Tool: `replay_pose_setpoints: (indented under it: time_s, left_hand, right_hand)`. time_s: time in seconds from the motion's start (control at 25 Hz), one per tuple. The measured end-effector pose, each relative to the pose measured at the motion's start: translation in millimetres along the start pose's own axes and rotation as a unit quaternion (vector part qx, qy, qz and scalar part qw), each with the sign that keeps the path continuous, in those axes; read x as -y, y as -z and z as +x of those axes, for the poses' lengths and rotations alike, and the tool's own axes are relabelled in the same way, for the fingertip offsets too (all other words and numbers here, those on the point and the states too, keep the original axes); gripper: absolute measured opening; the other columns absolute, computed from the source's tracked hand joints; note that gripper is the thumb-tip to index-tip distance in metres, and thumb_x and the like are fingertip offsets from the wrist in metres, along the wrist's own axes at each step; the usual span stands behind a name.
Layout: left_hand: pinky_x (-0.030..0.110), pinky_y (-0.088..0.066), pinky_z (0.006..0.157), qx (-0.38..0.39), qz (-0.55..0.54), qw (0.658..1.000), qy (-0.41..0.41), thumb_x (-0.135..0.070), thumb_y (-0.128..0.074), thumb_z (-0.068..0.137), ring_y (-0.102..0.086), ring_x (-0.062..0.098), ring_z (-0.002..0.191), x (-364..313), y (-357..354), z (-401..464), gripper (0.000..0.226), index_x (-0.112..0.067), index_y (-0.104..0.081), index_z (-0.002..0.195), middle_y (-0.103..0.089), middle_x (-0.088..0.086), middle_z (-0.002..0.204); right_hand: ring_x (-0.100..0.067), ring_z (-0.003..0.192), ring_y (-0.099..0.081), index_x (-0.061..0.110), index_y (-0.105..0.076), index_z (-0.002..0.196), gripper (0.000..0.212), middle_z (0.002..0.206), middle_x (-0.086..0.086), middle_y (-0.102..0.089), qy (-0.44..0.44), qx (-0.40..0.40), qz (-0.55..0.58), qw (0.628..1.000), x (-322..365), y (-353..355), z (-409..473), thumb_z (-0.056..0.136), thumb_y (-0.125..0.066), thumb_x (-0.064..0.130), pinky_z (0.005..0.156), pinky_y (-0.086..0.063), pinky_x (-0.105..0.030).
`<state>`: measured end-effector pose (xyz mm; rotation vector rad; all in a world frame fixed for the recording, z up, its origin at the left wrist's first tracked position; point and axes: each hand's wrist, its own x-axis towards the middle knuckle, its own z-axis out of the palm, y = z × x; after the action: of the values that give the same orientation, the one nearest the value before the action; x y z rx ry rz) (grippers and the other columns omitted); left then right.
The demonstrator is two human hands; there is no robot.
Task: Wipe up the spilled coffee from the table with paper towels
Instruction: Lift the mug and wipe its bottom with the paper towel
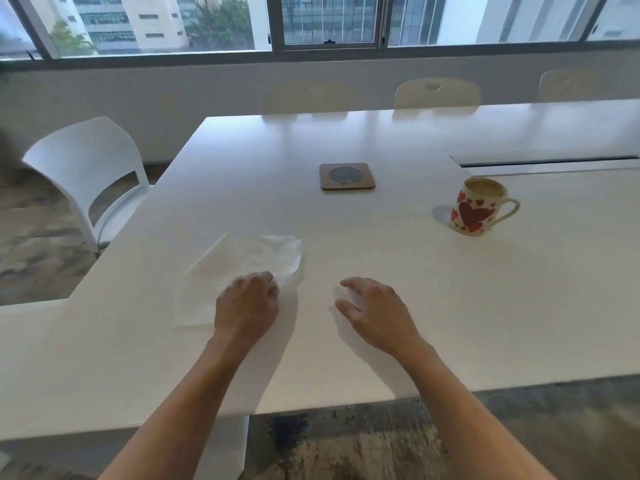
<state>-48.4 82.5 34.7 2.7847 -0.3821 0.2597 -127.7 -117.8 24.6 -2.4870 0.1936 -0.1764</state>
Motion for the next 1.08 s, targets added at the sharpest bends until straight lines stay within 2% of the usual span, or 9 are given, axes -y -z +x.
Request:
replay_pose_setpoints:
  time_s: [0.12,0.24,0.36,0.44,0.64,0.72,0.8,0.92,1.08]
  left_hand:
    - [0.033,-0.039,0.064,0.01,-0.123,0.992,0.002,-0.03,-0.054,0.091,-0.059,0.032,0.078,-36,-6,5,0.02,-0.015,-0.058,0.079,-0.064,0.004,0.077]
    - [0.029,-0.045,0.062,0.06,-0.308,0.949,-0.028,-0.029,-0.062,0.089,-0.063,0.016,0.072,-73,-7,13,0.011,-0.022,-0.065,0.082,-0.067,-0.004,0.073]
    - [0.033,-0.052,0.065,0.145,-0.534,0.833,0.0,-0.017,-0.064,0.092,-0.067,0.019,0.072,-105,-9,19,0.007,-0.02,-0.07,0.094,-0.072,0.004,0.081]
    - [0.034,-0.053,0.066,0.172,-0.627,0.76,0.018,-0.01,-0.06,0.092,-0.067,0.024,0.077,-120,-12,23,0.01,-0.012,-0.068,0.096,-0.071,0.01,0.084]
    - [0.044,-0.053,0.082,0.224,-0.724,0.652,0.035,-0.01,-0.059,0.089,-0.066,0.032,0.089,-140,-25,31,0.012,-0.008,-0.067,0.097,-0.067,0.018,0.093]
    - [0.046,-0.053,0.084,0.242,-0.718,0.651,0.041,-0.014,-0.061,0.087,-0.066,0.033,0.091,-143,-31,34,0.017,-0.007,-0.067,0.102,-0.067,0.021,0.098]
    - [0.043,-0.054,0.081,0.264,-0.702,0.66,0.045,-0.018,-0.063,0.084,-0.068,0.031,0.089,-143,-35,36,0.027,-0.008,-0.065,0.109,-0.069,0.02,0.1]
    - [0.033,-0.056,0.076,0.24,-0.684,0.688,0.035,-0.023,-0.066,0.087,-0.069,0.023,0.087,-137,-35,47,0.026,-0.007,-0.063,0.107,-0.069,0.011,0.095]
    - [0.026,-0.056,0.073,0.063,-0.467,0.882,-0.003,-0.031,-0.067,0.089,-0.071,0.014,0.086,-101,-43,86,0.015,-0.017,-0.065,0.095,-0.071,-0.001,0.092]
  right_hand:
    - [-0.015,0.117,-0.062,0.02,-0.061,0.13,0.039,0.124,-0.001,-0.068,-0.032,-0.016,0.105,0.994,-10,16,11,0.094,-0.063,0.034,0.099,-0.045,-0.026]
    - [-0.011,0.107,-0.065,0.019,-0.059,0.131,0.043,0.117,0.001,-0.07,-0.082,-0.027,0.215,0.973,-24,30,22,0.094,-0.061,0.042,0.095,-0.047,-0.025]
    - [-0.019,0.099,-0.072,0.013,-0.056,0.131,0.06,0.113,-0.003,-0.071,-0.142,-0.052,0.376,0.914,-35,32,32,0.089,-0.061,0.056,0.095,-0.056,-0.043]
    - [-0.028,0.095,-0.074,0.009,-0.055,0.13,0.065,0.111,-0.013,-0.072,-0.179,-0.045,0.484,0.856,-37,36,36,0.09,-0.058,0.059,0.089,-0.059,-0.046]
    - [-0.034,0.097,-0.071,0.008,-0.066,0.123,0.064,0.111,-0.019,-0.072,-0.208,0.009,0.654,0.727,-41,44,41,0.1,-0.035,0.059,0.083,-0.057,-0.043]
    - [-0.036,0.101,-0.069,0.008,-0.062,0.129,0.064,0.12,-0.022,-0.068,-0.215,0.018,0.705,0.676,-42,47,42,0.099,-0.038,0.059,0.085,-0.057,-0.048]
    - [-0.042,0.105,-0.066,0.009,-0.055,0.134,0.052,0.126,-0.026,-0.063,-0.215,0.005,0.702,0.679,-45,46,48,0.1,-0.048,0.048,0.08,-0.058,-0.051]
    - [-0.034,0.103,-0.067,0.015,-0.049,0.132,0.036,0.123,-0.017,-0.063,-0.225,-0.119,0.555,0.792,-54,54,55,0.097,-0.05,0.01,0.08,-0.061,-0.049]
    - [-0.021,0.127,-0.05,0.031,-0.025,0.152,0.076,0.147,-0.001,-0.047,-0.18,-0.174,0.291,0.923,-76,71,54,0.085,-0.046,0.002,0.11,-0.042,-0.047]
